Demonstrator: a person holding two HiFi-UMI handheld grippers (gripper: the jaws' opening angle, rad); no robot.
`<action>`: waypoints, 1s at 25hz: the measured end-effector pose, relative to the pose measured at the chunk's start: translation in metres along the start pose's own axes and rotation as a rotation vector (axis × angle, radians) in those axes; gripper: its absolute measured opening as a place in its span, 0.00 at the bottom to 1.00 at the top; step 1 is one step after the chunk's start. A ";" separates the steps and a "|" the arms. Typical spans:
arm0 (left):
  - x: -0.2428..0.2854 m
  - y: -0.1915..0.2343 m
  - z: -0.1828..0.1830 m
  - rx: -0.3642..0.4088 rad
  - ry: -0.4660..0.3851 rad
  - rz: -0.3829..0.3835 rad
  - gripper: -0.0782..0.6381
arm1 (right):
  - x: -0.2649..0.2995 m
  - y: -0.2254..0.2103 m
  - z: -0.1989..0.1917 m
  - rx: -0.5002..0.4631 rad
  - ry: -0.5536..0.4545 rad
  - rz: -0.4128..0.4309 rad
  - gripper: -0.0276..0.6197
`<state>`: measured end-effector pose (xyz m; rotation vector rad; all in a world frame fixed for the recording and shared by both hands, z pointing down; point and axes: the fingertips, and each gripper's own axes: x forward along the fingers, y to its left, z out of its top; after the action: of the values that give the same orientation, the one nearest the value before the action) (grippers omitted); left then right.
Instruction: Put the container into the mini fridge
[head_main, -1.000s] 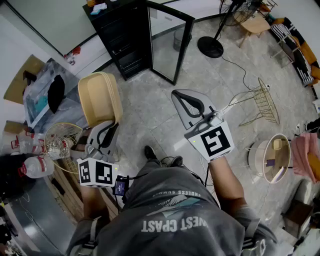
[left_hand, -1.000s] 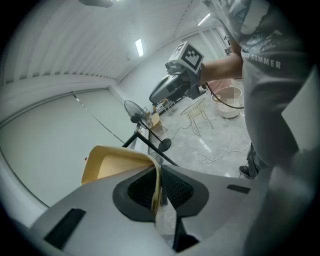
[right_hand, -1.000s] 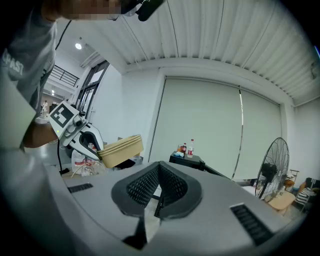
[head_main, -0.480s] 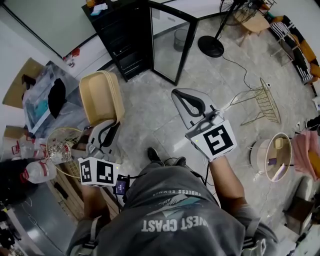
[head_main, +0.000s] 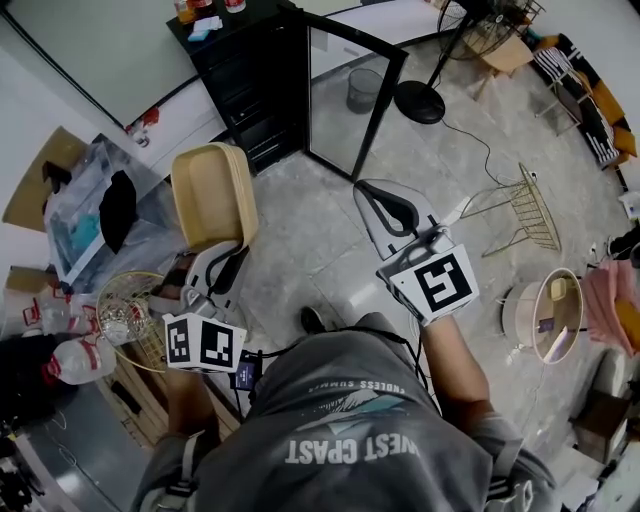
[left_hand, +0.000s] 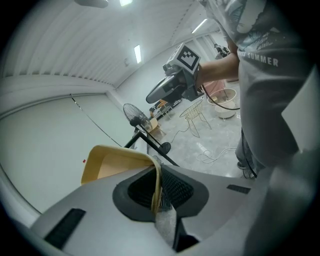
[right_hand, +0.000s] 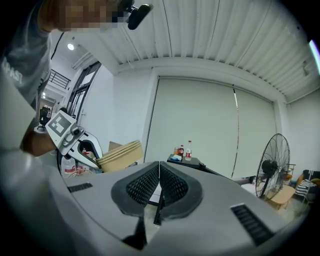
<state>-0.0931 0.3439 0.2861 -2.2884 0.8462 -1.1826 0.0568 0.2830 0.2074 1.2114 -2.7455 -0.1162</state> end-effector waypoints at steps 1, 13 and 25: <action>0.002 0.002 -0.001 0.001 -0.003 -0.001 0.17 | 0.002 0.000 0.002 -0.001 -0.004 0.000 0.09; 0.035 0.026 0.002 -0.028 0.036 0.012 0.17 | 0.032 -0.047 -0.003 -0.012 0.008 0.037 0.09; 0.096 0.071 0.019 -0.113 0.163 0.093 0.17 | 0.098 -0.121 -0.019 -0.010 -0.009 0.230 0.09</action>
<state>-0.0570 0.2284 0.2877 -2.2357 1.0926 -1.3245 0.0827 0.1286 0.2206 0.8857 -2.8632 -0.1111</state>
